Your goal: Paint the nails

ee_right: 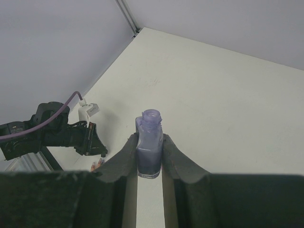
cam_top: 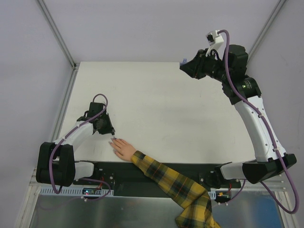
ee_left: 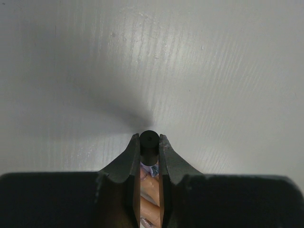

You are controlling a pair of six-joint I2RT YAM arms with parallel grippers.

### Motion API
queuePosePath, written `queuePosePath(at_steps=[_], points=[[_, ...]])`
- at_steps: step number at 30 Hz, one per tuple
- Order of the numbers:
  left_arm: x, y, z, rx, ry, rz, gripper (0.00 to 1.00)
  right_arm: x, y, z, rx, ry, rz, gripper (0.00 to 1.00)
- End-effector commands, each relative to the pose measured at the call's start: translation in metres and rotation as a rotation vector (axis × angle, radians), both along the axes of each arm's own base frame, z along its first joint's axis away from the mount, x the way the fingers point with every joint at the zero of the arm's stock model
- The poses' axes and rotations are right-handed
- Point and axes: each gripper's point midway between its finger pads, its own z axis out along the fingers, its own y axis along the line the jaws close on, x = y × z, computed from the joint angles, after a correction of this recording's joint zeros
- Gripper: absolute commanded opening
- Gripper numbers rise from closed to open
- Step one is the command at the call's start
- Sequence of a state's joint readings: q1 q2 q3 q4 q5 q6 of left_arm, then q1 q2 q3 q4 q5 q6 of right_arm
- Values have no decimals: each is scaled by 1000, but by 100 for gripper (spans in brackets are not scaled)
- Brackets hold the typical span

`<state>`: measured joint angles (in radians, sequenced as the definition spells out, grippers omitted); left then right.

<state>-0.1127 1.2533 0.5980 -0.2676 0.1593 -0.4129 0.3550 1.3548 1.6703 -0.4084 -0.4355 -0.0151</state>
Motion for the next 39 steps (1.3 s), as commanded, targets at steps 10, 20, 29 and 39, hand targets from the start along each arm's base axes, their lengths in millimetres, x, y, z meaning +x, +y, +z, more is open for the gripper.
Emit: queuePosePath(at_steps=[10, 20, 29, 39], points=[[8, 8, 6, 49, -6, 39, 0, 1, 1, 21, 34, -56, 10, 0], [10, 11, 4, 65, 1, 46, 0, 3, 2, 21, 34, -56, 11, 0], [14, 11, 4, 66, -7, 48, 0, 4, 3, 20, 34, -54, 13, 0], [17, 12, 3, 70, -1, 58, 0, 4, 2, 23, 35, -60, 10, 0]])
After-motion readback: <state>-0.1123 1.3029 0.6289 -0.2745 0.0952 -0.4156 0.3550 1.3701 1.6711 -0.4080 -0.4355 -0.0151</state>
